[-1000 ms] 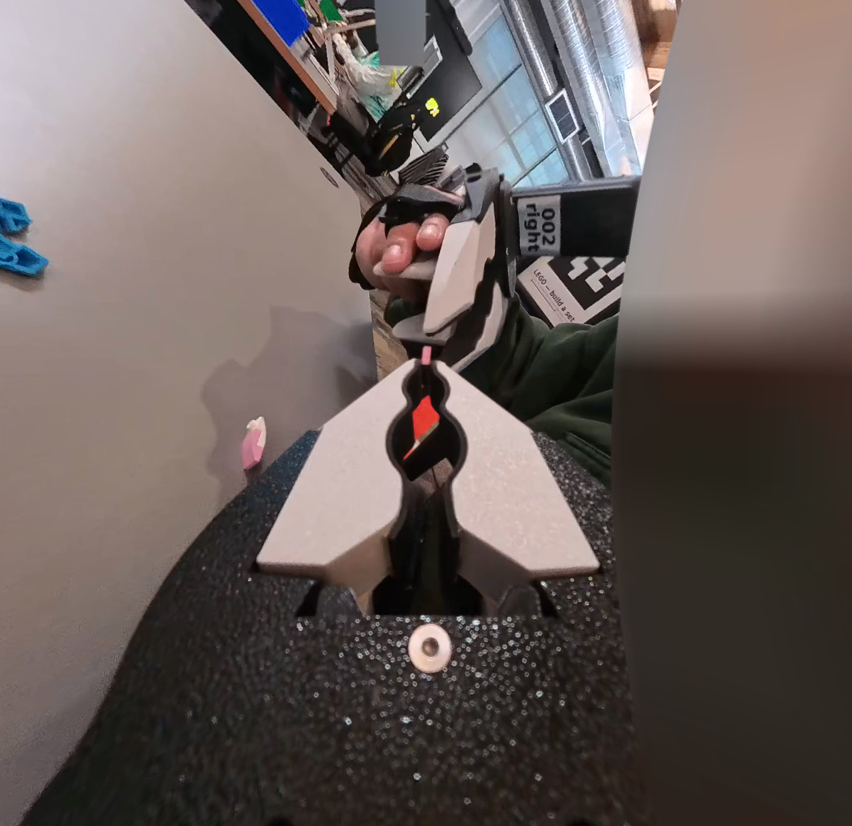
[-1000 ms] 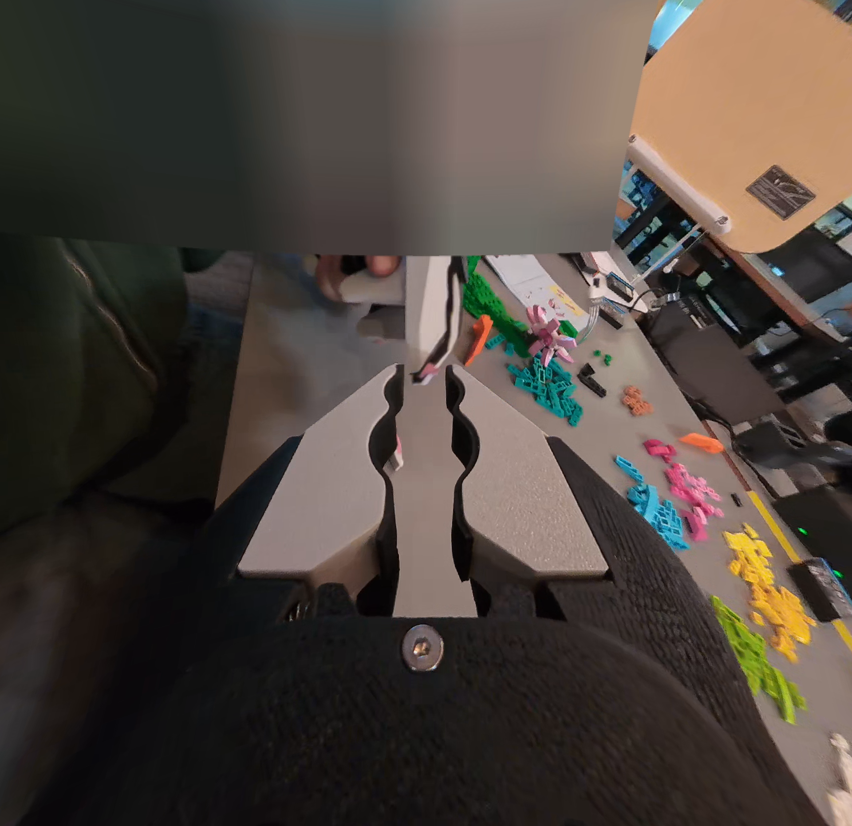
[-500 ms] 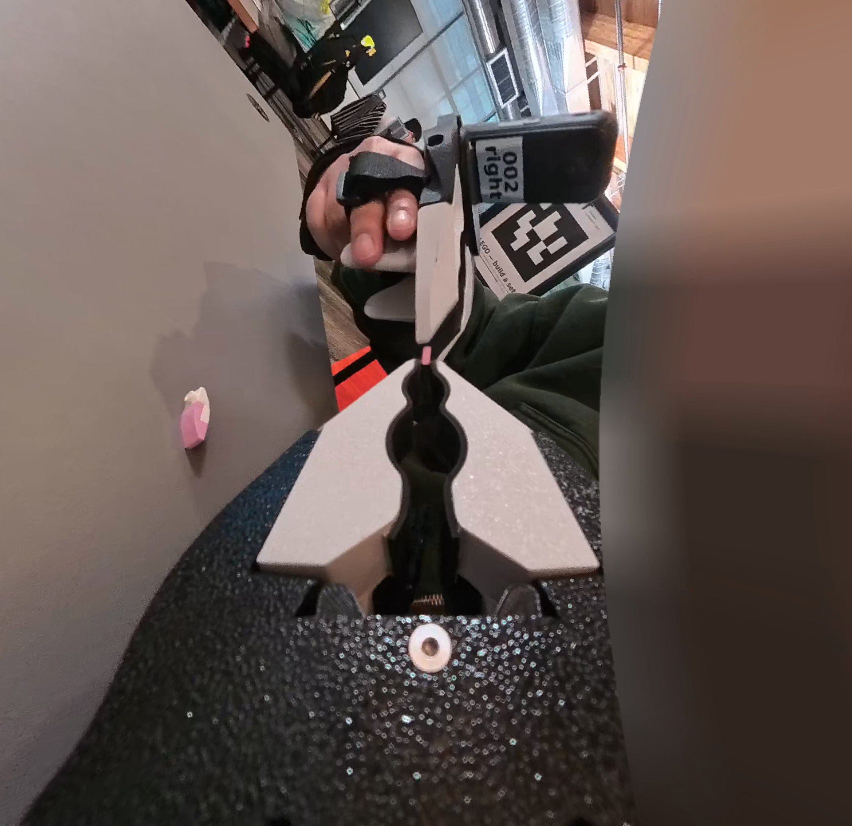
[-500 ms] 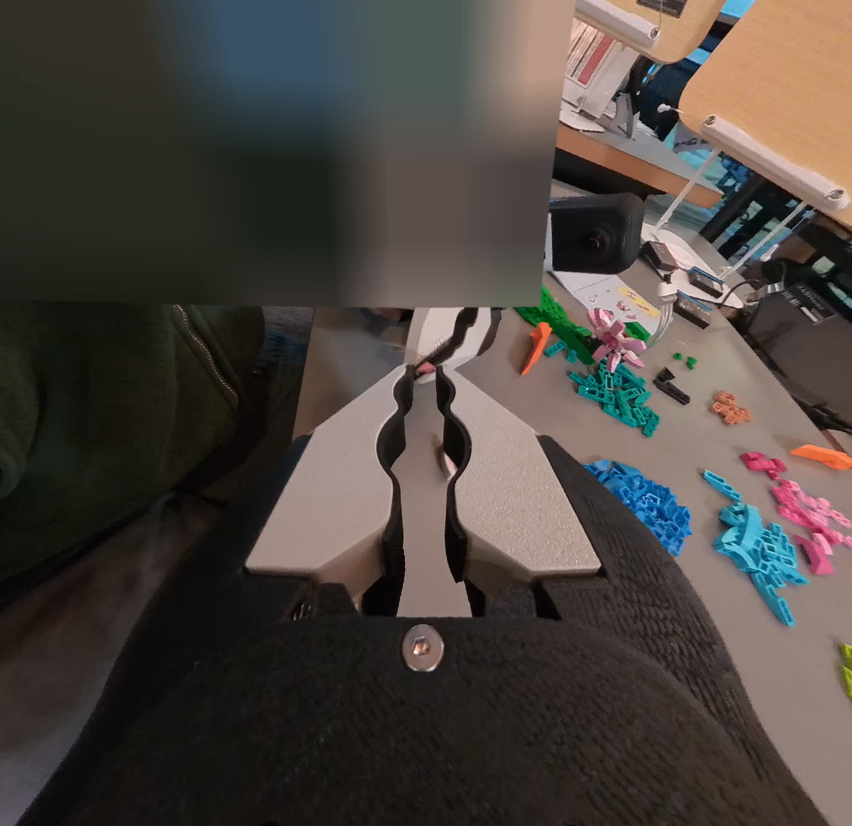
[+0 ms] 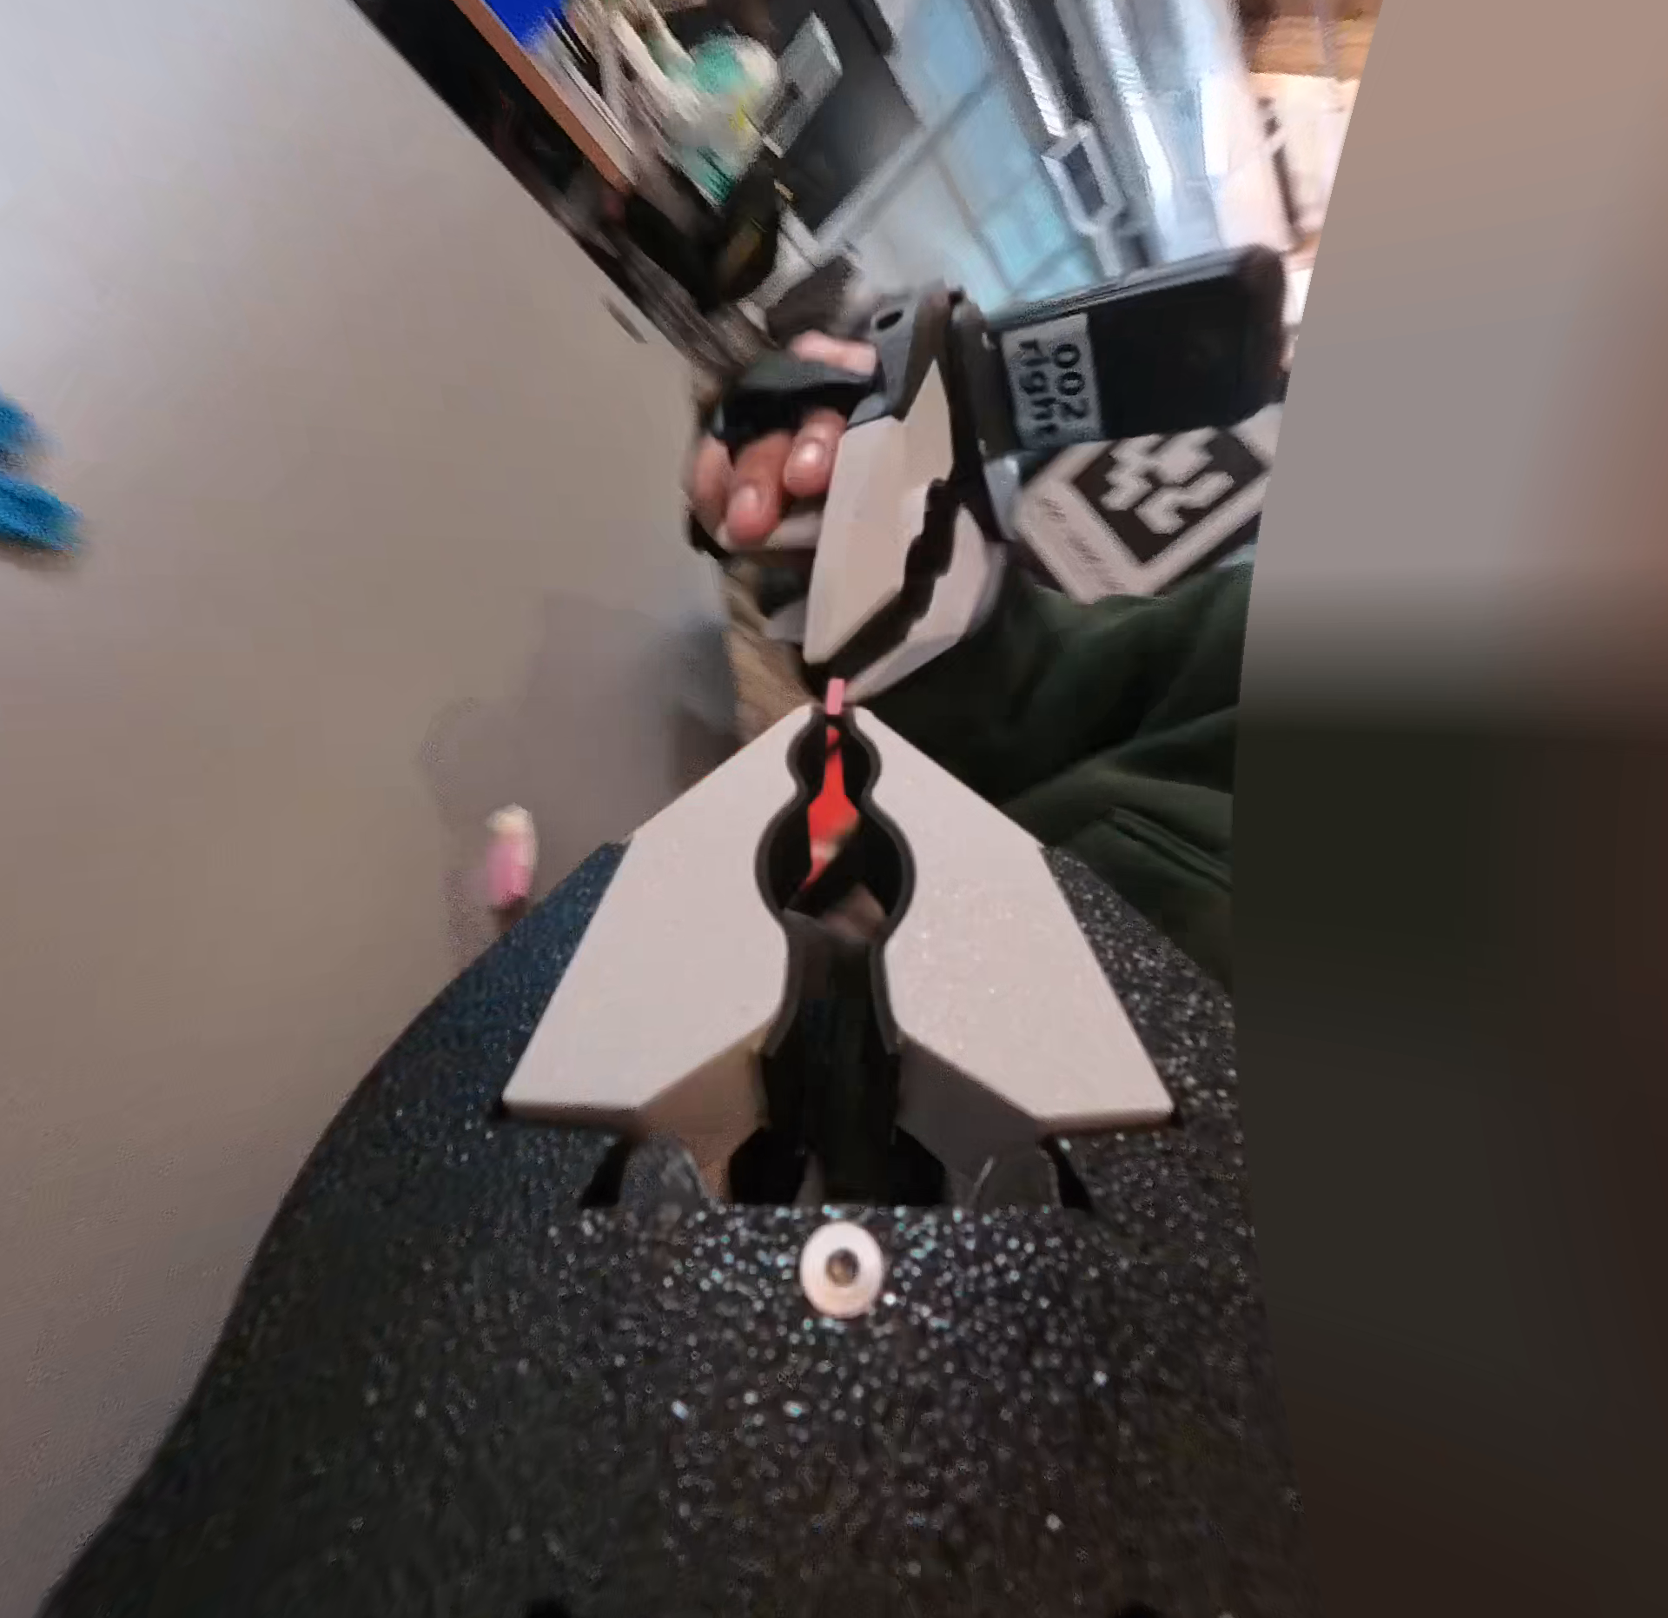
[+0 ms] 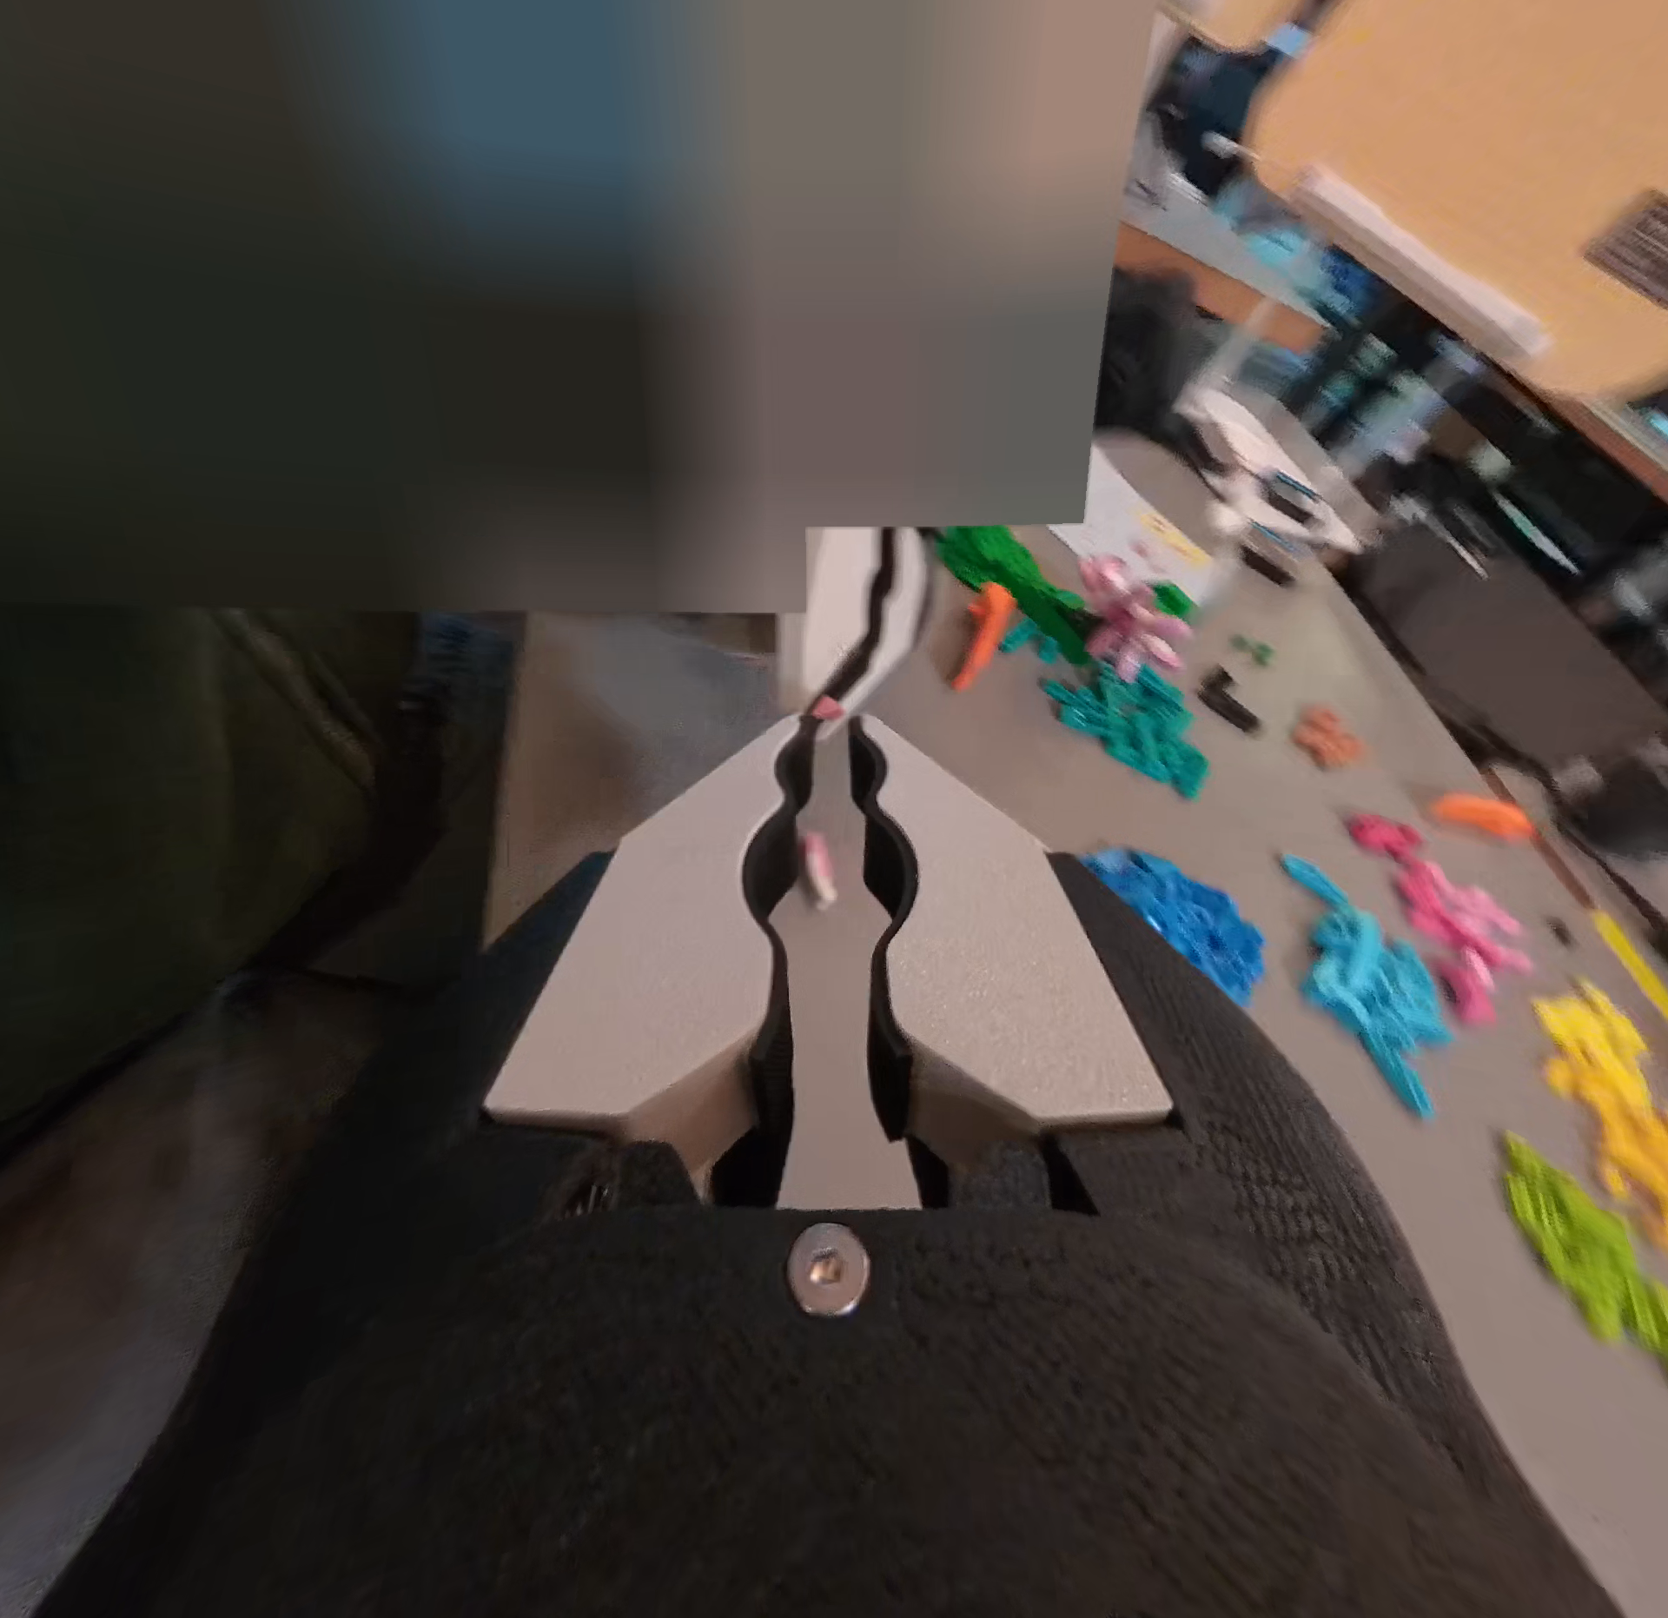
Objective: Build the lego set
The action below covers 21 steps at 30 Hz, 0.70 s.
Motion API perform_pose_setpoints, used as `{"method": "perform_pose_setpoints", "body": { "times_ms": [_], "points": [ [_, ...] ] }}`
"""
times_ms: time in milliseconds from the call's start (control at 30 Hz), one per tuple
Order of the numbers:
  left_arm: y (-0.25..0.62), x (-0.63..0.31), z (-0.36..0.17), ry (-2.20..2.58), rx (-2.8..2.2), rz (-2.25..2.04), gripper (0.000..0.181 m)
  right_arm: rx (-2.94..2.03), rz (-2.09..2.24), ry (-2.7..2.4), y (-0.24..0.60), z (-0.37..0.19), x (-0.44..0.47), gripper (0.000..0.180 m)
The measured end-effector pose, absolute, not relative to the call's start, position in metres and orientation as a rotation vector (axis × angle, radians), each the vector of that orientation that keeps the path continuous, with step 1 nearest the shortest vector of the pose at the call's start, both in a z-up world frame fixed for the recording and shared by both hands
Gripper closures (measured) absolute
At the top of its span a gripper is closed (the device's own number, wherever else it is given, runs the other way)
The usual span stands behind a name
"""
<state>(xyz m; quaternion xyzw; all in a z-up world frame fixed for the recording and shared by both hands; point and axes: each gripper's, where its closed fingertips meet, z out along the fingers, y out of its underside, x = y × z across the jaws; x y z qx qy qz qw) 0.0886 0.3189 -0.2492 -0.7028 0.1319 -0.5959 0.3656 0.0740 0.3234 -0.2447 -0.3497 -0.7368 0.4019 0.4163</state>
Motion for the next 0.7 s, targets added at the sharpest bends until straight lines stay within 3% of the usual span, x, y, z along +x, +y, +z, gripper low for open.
{"method": "perform_pose_setpoints", "body": {
  "times_ms": [200,700],
  "points": [
    [0.336,0.073,-0.251,0.588,-1.746,-0.885,0.18,-1.284,1.597,-1.583,0.334,-0.228,0.066,0.172],
    [0.336,0.08,-0.255,0.613,-1.743,-0.871,0.18,-1.29,1.493,-1.675,0.331,-0.245,0.065,0.179]
  ]
}}
